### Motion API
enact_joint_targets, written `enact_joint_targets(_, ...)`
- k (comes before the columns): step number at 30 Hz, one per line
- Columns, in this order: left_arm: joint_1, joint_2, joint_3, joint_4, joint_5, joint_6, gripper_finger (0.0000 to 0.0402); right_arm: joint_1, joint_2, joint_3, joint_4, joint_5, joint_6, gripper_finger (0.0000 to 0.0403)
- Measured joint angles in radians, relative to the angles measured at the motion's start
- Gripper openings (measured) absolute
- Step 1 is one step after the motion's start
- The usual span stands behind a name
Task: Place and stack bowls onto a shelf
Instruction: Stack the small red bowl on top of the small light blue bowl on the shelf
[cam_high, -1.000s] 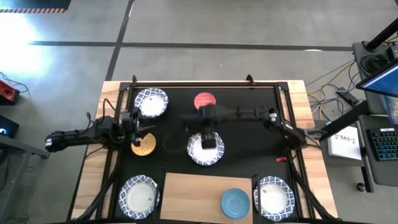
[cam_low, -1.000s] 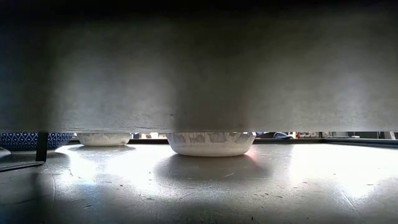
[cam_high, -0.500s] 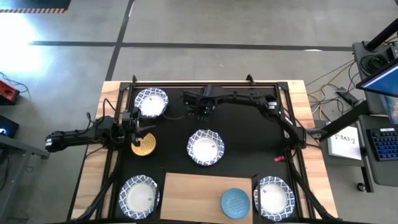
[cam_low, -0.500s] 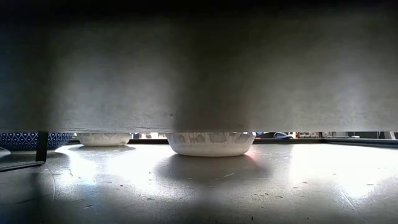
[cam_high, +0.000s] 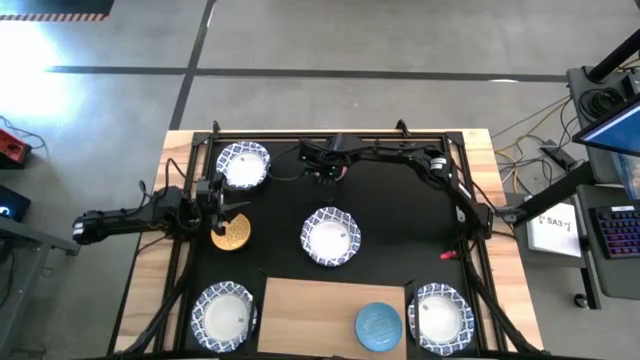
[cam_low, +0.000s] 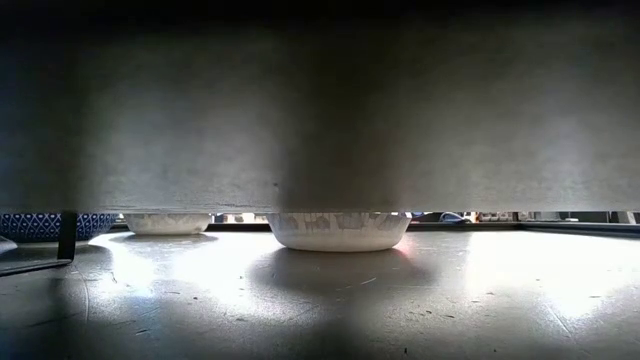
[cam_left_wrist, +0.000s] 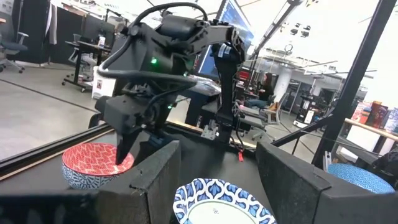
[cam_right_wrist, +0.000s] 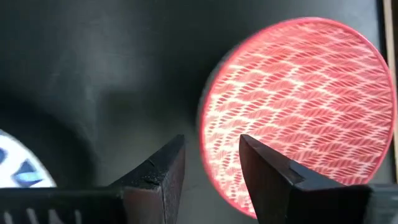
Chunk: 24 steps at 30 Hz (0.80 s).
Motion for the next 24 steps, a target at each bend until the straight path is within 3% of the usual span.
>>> enact_joint_targets(14, 0.0, 0.0, 0.0, 0.0, 0.0, 0.0, 0.0194, -0.013, 0.0, -0.086, 0.08, 0.023, -0.029, 0.0131)
enact_joint_targets(18, 0.0, 0.0, 0.0, 0.0, 0.0, 0.0, 0.0194, -0.014, 0.0, -0.107, 0.092, 0.022, -0.029, 0.0102)
enact_joint_targets(24, 0.0, 0.0, 0.0, 0.0, 0.0, 0.0, 0.0194, -0.014, 0.0, -0.12, 0.094, 0.023, -0.038, 0.0025)
